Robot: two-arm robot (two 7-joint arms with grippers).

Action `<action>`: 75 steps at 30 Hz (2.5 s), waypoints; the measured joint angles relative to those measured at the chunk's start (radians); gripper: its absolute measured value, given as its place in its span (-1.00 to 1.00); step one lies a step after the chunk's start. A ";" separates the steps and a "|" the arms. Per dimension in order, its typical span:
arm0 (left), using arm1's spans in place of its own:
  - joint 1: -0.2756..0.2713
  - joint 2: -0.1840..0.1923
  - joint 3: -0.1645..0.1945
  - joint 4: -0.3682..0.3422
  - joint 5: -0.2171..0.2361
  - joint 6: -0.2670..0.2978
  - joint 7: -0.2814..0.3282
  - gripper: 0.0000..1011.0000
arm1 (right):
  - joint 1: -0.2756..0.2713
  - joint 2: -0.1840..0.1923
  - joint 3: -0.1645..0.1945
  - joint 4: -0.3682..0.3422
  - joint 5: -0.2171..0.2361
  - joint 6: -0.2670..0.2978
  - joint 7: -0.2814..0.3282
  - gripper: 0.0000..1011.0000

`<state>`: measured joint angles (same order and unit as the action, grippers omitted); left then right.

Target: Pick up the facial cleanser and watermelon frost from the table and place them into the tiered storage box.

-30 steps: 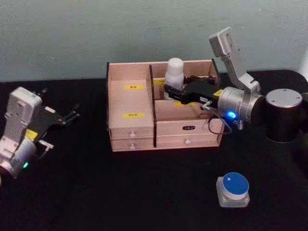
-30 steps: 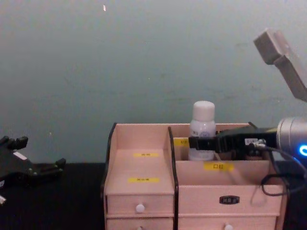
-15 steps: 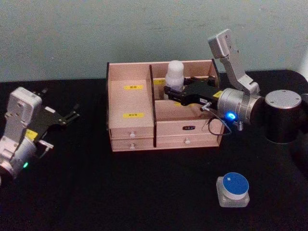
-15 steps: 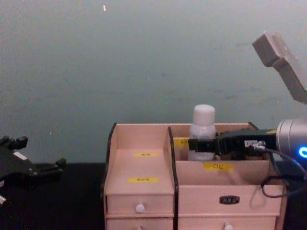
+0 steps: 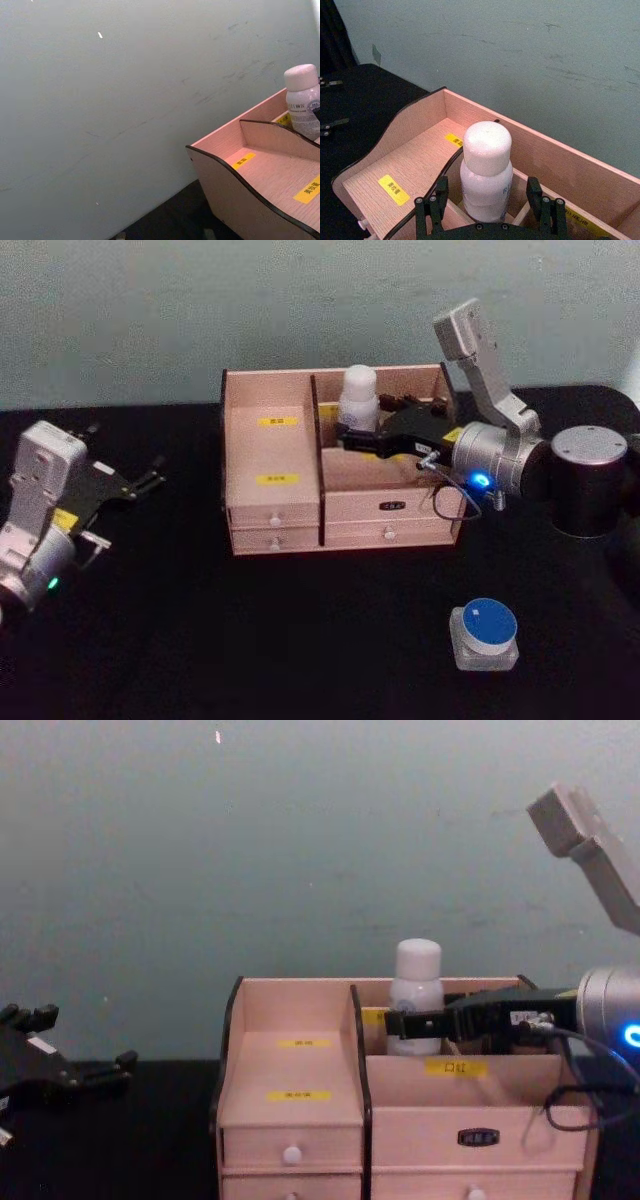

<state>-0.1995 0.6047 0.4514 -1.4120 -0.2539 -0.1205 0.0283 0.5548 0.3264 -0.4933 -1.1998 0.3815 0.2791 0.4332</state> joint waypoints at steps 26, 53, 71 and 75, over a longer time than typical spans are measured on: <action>0.000 0.000 0.000 0.000 0.000 0.000 0.000 0.98 | -0.075 0.083 0.043 -0.231 0.035 0.034 0.009 0.98; 0.000 0.000 0.000 0.000 0.000 0.000 0.000 0.98 | -0.554 0.485 0.185 -0.708 0.173 0.133 -0.020 0.98; 0.000 0.000 0.000 0.000 0.000 0.000 0.000 0.98 | -0.654 0.556 0.196 -0.754 0.158 0.164 -0.055 0.98; 0.000 0.000 0.000 0.000 0.000 0.000 0.000 0.98 | -0.663 0.562 0.196 -0.755 0.144 0.176 -0.057 0.98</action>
<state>-0.1995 0.6047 0.4514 -1.4120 -0.2539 -0.1205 0.0283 -0.1078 0.8882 -0.2974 -1.9548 0.5250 0.4551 0.3764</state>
